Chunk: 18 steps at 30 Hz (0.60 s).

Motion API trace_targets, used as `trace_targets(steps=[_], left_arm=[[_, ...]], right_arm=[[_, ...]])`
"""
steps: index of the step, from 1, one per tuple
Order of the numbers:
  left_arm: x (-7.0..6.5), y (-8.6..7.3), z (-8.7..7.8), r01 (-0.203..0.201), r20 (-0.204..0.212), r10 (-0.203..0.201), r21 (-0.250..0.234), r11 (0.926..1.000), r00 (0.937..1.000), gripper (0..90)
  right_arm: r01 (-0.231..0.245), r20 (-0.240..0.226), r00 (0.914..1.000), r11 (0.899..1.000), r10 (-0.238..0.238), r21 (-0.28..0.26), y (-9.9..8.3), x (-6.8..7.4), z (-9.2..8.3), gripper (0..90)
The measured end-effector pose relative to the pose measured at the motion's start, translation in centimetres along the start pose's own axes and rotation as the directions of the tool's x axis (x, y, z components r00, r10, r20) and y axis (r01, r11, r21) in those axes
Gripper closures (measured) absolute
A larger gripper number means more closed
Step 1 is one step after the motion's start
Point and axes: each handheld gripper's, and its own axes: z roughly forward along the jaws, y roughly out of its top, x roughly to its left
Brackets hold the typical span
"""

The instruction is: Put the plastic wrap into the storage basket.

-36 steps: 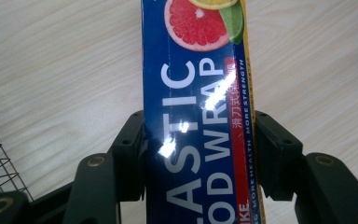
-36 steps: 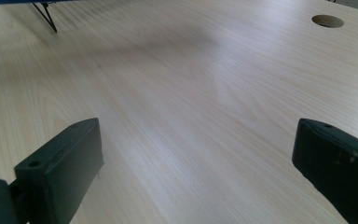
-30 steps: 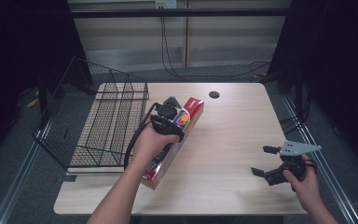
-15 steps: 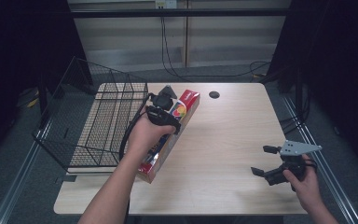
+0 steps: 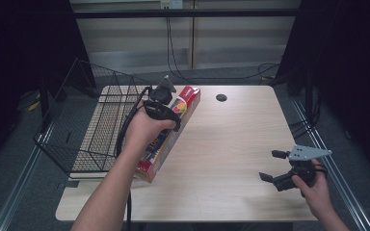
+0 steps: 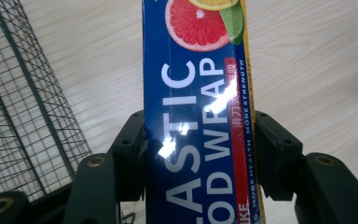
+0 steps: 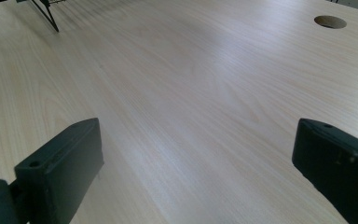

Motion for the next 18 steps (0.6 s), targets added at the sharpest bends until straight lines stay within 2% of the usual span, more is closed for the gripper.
trace_targets(steps=[4, 18], left_arm=[[0.4, 0.2, -0.7, 0.002, -0.009, -0.002, 0.011, 0.9999, 1.0000, 44.7], [1.5, 0.6, -3.0, 0.029, -0.044, -0.029, 0.002, 0.9996, 0.9986, 44.7]], right_arm=[[0.004, -0.004, 1.0000, 1.000, -0.004, 0.005, 0.0, 0.0, 0.0, 1.6], [0.011, -0.002, 0.9999, 1.000, -0.011, -0.001, 0.0, 0.0, 0.0, 1.6]])
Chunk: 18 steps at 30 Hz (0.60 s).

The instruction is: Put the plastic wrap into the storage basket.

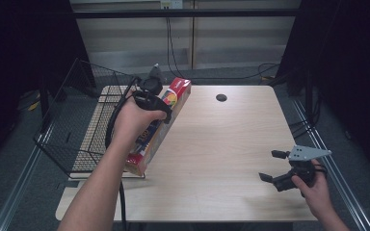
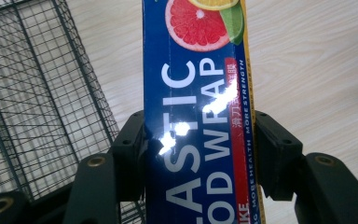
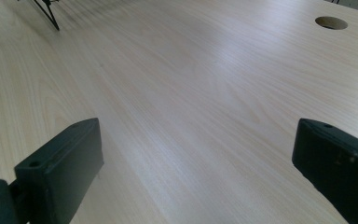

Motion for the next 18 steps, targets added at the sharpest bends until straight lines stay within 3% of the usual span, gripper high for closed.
trace_targets(steps=[18], left_arm=[[2.1, 0.3, -1.9, 0.058, -0.009, -0.058, -0.015, 0.9982, 0.9983, 44.8]], right_arm=[[0.001, -0.003, 1.0000, 1.000, -0.001, 0.000, 0.0, 0.0, 0.0, 1.6]])
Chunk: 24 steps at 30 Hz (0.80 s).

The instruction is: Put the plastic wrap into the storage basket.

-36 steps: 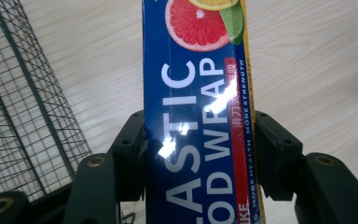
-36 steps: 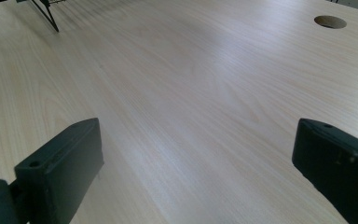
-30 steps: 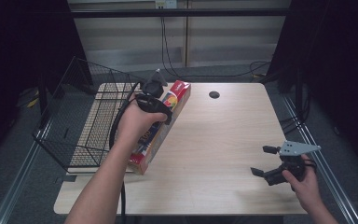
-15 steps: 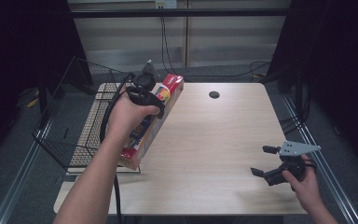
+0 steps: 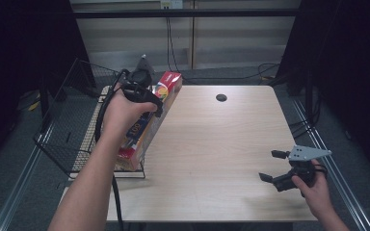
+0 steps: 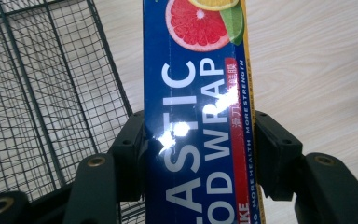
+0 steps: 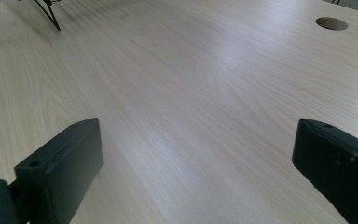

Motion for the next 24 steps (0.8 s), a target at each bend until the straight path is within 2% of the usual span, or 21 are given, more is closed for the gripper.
trace_targets(steps=[6, 7, 8, 11, 14, 15, 18, 19, 22, 24], left_arm=[[0.7, 0.0, -0.6, 0.020, -0.013, -0.021, -0.016, 0.9997, 0.9997, 44.8], [1.0, 0.0, -0.8, 0.012, -0.013, -0.012, -0.006, 0.9999, 0.9998, 44.8], [1.0, 0.0, -0.8, 0.027, -0.013, -0.027, -0.015, 0.9995, 0.9995, 44.7], [1.5, 0.0, -1.3, 0.022, -0.016, -0.022, -0.006, 0.9997, 0.9996, 44.8], [1.9, -0.1, -1.6, 0.043, -0.018, -0.044, -0.019, 0.9989, 0.9989, 44.8], [2.1, -0.1, -1.7, 0.033, -0.025, -0.033, -0.016, 0.9993, 0.9991, 44.8], [2.4, -0.2, -2.0, 0.050, -0.034, -0.051, -0.021, 0.9985, 0.9981, 44.7], [2.7, -0.2, -2.1, 0.040, -0.032, -0.040, -0.015, 0.9991, 0.9987, 44.7], [2.9, -0.3, -2.3, 0.061, -0.033, -0.062, -0.024, 0.9979, 0.9976, 44.8], [3.2, -0.3, -2.5, 0.050, -0.040, -0.051, -0.019, 0.9986, 0.9979, 44.8]], right_arm=[[0.004, -0.002, 1.0000, 1.000, -0.004, 0.003, 0.0, 0.0, 0.1, 1.6], [0.004, -0.003, 1.0000, 1.000, -0.004, 0.003, 0.0, 0.0, 0.1, 1.6], [0.005, -0.002, 1.0000, 1.000, -0.005, 0.003, 0.0, 0.0, 0.1, 1.6], [0.005, -0.001, 1.0000, 1.000, -0.005, 0.003, 0.0, 0.0, 0.1, 1.6], [0.007, -0.009, 0.9999, 1.000, -0.007, 0.007, 0.0, 0.0, 0.2, 1.6], [0.006, -0.008, 0.9999, 1.000, -0.006, 0.007, 0.0, 0.0, 0.2, 1.6], [0.005, -0.006, 1.0000, 1.000, -0.005, 0.007, 0.0, 0.1, 0.2, 1.6], [0.006, -0.004, 1.0000, 1.000, -0.006, 0.007, 0.0, 0.1, 0.2, 1.6], [0.002, -0.008, 1.0000, 1.000, -0.002, 0.009, 0.0, 0.1, 0.3, 1.6], [0.005, -0.005, 1.0000, 1.000, -0.005, 0.007, 0.0, 0.1, 0.3, 1.6]])
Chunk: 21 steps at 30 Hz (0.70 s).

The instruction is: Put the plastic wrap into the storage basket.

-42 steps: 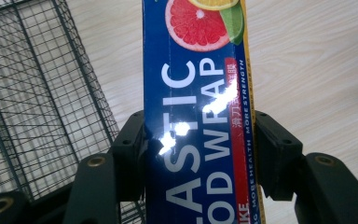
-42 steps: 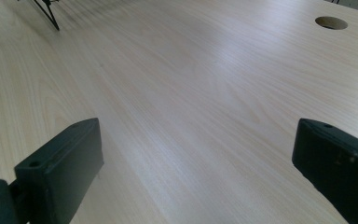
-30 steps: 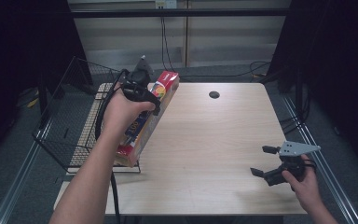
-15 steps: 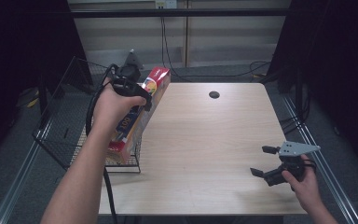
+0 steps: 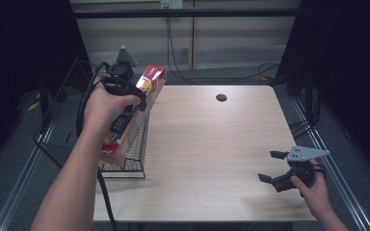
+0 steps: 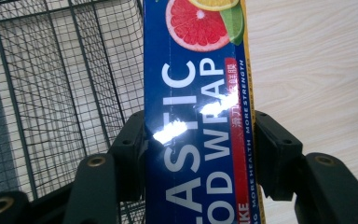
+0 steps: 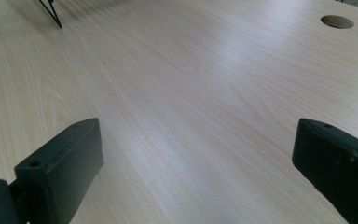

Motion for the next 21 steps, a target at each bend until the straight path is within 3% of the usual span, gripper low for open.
trace_targets(steps=[6, 21], left_arm=[[0.8, 0.0, -0.3, 0.035, -0.006, -0.035, -0.009, 0.9994, 0.9994, 44.7], [2.5, 0.2, -0.8, 0.070, -0.024, -0.071, -0.026, 0.9972, 0.9972, 44.7]], right_arm=[[0.001, 0.002, 1.0000, 1.000, -0.001, 0.001, 0.0, 0.0, 0.1, 1.6], [0.000, -0.011, 0.9999, 1.000, 0.000, 0.003, 0.0, 0.0, 0.2, 1.6]])
